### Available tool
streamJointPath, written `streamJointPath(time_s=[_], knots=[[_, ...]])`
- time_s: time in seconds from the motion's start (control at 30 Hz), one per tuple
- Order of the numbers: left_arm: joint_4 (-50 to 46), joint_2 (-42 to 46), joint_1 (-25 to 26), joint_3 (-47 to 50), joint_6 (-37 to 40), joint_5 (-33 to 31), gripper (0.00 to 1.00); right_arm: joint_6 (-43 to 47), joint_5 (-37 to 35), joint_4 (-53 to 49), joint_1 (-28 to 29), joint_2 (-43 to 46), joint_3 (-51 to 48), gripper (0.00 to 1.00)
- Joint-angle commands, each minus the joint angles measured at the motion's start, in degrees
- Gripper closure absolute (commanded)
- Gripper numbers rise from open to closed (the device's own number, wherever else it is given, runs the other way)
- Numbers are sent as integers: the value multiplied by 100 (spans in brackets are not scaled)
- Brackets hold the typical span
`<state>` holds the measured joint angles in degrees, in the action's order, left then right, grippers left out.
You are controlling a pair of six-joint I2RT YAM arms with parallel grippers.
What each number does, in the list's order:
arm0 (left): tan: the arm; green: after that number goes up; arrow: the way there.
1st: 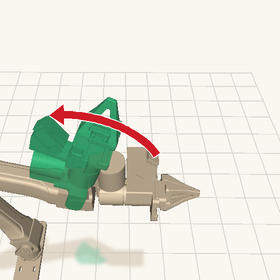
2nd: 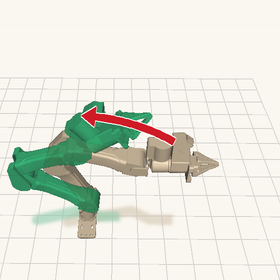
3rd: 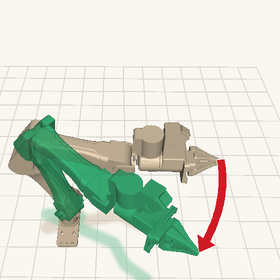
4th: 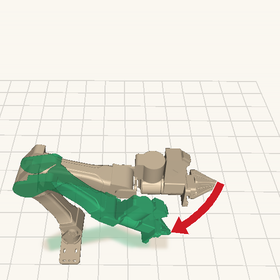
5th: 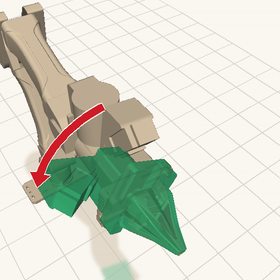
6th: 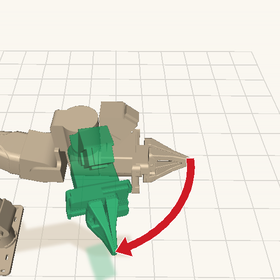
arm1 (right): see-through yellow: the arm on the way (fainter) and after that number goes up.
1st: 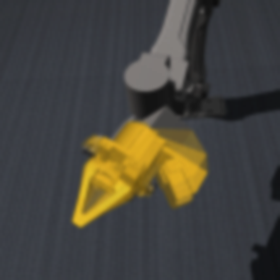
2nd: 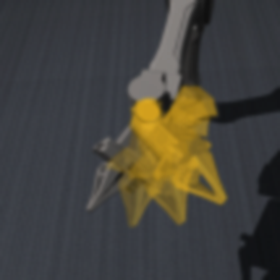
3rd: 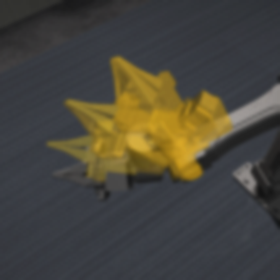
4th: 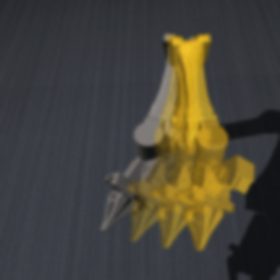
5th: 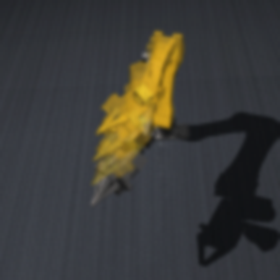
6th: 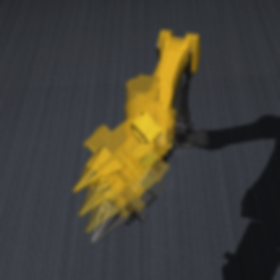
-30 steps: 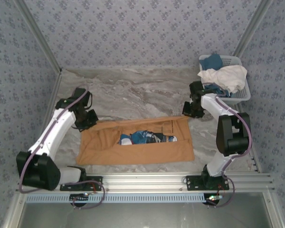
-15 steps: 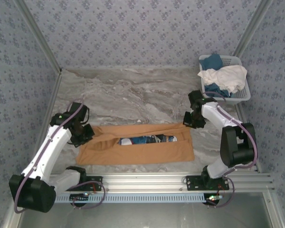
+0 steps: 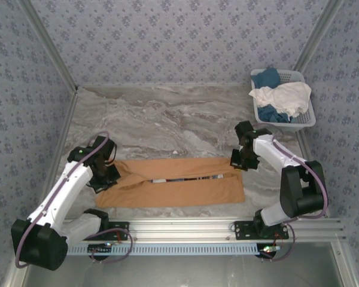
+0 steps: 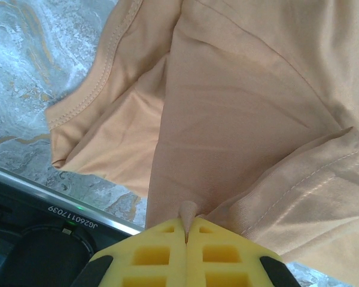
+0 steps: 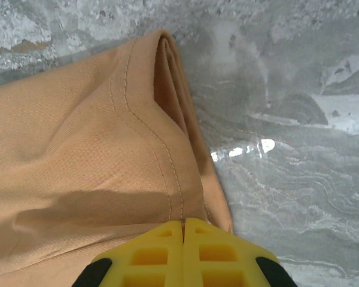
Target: Fold and stack the t-shirts
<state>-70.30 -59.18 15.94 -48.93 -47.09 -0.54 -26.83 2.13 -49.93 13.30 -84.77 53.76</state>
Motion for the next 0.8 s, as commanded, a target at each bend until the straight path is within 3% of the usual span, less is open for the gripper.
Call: streamJointPath(time_s=[0.0,0.47,0.6,0.67,0.77], knots=[[-347,68,75,31,-148,-274,100,-120,-145,-315,34,161,-110,100],[-348,144,468,538,-710,-173,100,-99,-176,-327,50,188,-287,100],[-334,190,480,543,-778,-230,100,-121,-203,-498,48,299,-227,91],[-365,170,480,428,-768,-310,92,-132,-267,-636,48,445,-167,82],[-384,103,481,133,-732,-428,71,-299,-388,-859,50,747,-68,70]])
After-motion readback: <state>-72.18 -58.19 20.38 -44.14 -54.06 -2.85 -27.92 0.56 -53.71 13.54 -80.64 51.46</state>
